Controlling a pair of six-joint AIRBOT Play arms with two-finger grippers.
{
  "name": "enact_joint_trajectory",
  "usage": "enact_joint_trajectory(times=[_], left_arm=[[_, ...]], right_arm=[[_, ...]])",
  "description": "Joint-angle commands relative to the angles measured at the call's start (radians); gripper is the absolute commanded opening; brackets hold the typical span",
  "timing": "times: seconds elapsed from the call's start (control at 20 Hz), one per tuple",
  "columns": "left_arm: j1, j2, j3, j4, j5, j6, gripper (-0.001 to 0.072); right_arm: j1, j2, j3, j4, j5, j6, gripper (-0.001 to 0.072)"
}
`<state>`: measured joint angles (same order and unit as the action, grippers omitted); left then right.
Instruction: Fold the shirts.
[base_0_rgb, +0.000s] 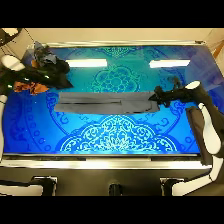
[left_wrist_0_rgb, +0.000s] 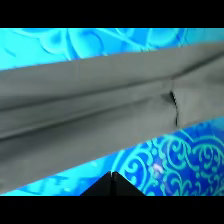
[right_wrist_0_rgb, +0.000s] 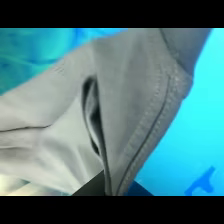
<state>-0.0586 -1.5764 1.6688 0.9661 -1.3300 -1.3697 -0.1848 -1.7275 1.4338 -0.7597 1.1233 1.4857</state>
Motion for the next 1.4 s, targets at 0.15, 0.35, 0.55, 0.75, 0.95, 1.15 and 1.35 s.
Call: enact_joint_trajectory(times=[0.15, 0.35, 0.55, 0.75, 0.95, 1.15, 1.35], left_arm=[[-0.343, -0.064, -0.245, -0.1, 0.3, -0.068, 0.0031], [-0.467, -0.168, -0.235, -0.301, 0.455, -0.068, 0.003], [-0.523, -0.269, -0.212, -0.395, 0.451, -0.068, 0.003], [-0.585, -0.325, -0.212, -0.584, 0.432, 0.008, 0.003], [-0.7, -0.366, -0.206, -0.758, 0.393, 0.117, 0.0029], [-0.649, -0.34, -0.207, -0.69, 0.377, 0.151, 0.0025], [-0.414, -0.132, -0.209, -0.291, 0.372, 0.033, 0.0025]], right_arm=[[0.046, 0.35, 0.001, -0.186, 0.218, 0.072, 0.0052], [0.12, 0.556, 0.001, -0.324, 0.343, 0.167, 0.0052], [0.159, 0.714, 0.001, -0.351, 0.405, 0.272, 0.0052], [0.159, 0.823, 0.001, -0.357, 0.465, 0.328, 0.0052], [0.159, 0.833, 0.001, -0.382, 0.484, 0.371, 0.0052], [0.159, 0.751, 0.001, -0.332, 0.376, 0.368, 0.0052], [0.174, 0.584, 0.001, -0.127, 0.266, 0.286, 0.0052]])
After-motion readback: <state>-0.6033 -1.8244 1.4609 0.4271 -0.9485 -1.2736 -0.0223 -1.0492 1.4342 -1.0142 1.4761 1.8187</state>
